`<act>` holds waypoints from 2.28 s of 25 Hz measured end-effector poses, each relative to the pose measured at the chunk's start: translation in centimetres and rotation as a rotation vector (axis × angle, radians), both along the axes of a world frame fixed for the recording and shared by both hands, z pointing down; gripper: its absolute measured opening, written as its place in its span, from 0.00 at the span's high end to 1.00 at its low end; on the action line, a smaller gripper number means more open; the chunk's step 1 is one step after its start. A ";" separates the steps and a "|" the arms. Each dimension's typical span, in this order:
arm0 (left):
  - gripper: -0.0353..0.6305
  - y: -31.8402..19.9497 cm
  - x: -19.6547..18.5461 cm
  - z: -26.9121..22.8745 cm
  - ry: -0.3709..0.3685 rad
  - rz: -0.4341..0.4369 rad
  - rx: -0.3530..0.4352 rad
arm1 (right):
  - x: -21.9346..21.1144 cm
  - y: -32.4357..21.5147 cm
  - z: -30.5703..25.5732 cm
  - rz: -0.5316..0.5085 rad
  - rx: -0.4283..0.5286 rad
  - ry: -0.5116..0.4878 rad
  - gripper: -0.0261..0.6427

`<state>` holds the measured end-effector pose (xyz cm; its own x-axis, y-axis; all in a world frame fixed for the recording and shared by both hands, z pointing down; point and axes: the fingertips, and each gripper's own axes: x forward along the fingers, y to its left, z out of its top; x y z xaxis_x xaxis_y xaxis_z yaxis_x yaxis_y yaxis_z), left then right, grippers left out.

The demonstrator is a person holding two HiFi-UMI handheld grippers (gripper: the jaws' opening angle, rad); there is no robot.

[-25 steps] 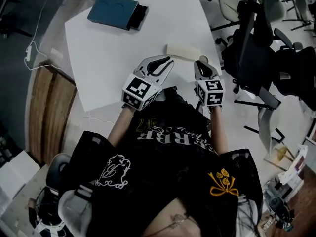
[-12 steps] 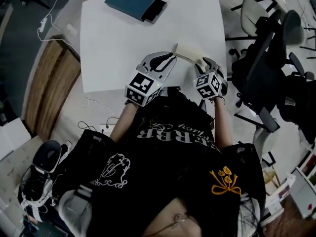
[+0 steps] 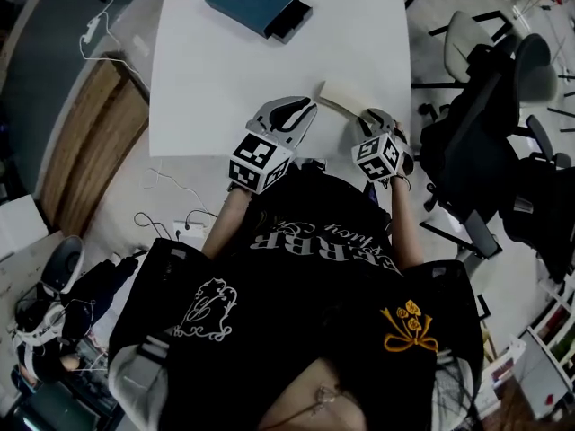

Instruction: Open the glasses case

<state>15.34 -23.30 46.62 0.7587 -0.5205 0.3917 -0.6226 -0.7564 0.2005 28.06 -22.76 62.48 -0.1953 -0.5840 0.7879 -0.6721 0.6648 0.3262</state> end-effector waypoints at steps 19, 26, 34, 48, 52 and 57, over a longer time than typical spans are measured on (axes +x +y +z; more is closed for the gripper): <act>0.87 2.1 0.6 0.1 -0.016 -0.011 0.017 | 3.6 -7.3 -3.2 0.276 0.140 -0.185 0.86; 0.87 2.9 0.1 0.4 -0.027 -0.001 -0.007 | 3.6 -6.8 -3.9 0.354 0.115 -0.277 0.84; 0.87 3.2 -1.2 0.7 -0.029 0.012 -0.023 | 2.9 -4.2 -5.7 0.481 0.133 -0.496 0.84; 0.87 7.9 -6.7 -0.6 -0.005 0.110 -0.016 | -7.2 5.9 -11.4 0.490 0.196 -0.668 0.84; 0.87 10.4 -9.3 -1.1 -0.012 0.128 -0.002 | -11.0 9.0 -12.5 0.489 0.211 -0.711 0.85; 0.87 12.6 -11.6 -1.5 0.007 0.170 0.013 | -15.1 12.3 -14.0 0.498 0.247 -0.773 0.90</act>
